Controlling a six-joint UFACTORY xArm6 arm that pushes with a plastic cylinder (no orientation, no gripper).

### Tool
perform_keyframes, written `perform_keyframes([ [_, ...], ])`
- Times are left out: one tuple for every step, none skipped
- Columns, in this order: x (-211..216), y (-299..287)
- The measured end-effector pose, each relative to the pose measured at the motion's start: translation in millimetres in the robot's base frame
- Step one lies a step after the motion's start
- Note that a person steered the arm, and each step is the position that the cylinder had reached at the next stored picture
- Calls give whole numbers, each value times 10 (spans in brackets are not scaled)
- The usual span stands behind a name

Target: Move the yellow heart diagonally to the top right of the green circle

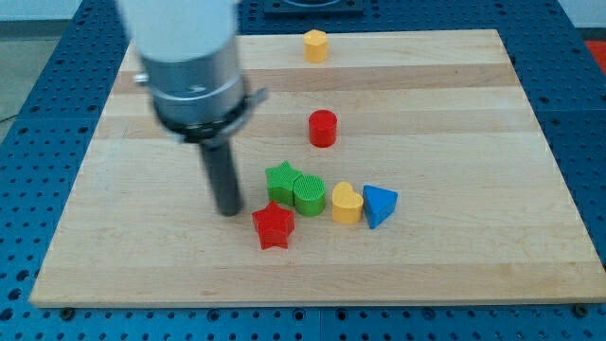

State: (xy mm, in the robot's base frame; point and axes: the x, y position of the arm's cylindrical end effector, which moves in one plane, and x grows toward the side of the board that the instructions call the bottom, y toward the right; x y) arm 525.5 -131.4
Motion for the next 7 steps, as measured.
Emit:
perform_keyframes([
  [469, -300],
  [783, -34],
  [765, 879],
  [540, 1421],
  [19, 1496],
  [-465, 1602],
  [-271, 1494],
])
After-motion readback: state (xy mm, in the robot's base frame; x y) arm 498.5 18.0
